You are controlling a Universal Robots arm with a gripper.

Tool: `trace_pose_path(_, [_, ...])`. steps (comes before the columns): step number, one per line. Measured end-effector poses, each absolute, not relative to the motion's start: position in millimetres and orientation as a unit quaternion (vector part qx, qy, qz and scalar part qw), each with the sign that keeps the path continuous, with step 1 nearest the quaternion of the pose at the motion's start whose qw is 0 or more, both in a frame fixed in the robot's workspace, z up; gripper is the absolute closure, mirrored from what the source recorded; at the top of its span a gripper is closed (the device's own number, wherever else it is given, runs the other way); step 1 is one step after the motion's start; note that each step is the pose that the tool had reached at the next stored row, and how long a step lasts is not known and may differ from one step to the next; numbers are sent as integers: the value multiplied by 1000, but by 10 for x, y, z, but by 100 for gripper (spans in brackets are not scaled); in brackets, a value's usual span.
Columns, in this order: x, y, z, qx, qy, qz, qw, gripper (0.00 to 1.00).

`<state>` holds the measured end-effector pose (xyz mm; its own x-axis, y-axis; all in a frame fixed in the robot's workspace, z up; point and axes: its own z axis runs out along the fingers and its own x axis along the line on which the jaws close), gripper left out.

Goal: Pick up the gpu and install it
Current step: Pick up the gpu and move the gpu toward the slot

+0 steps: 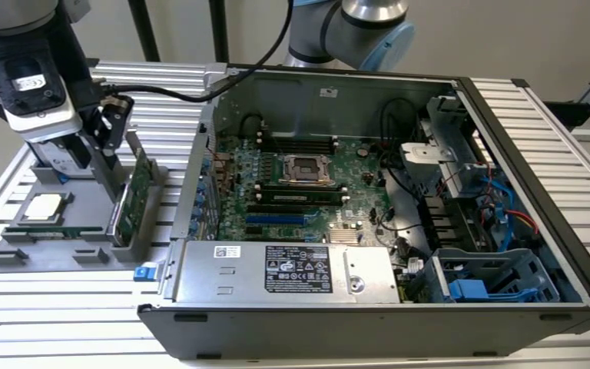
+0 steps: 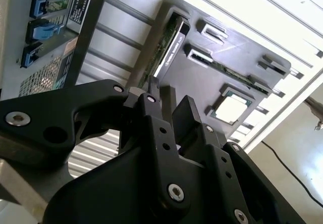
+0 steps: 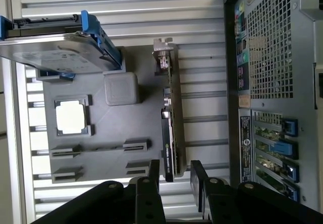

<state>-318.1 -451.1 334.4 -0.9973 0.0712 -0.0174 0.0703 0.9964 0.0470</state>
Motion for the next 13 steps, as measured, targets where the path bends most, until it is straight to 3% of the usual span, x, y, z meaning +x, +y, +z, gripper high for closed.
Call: trace_pose_path(13, [-3181, -4511, 3313, 35, 999, 23, 10, 0])
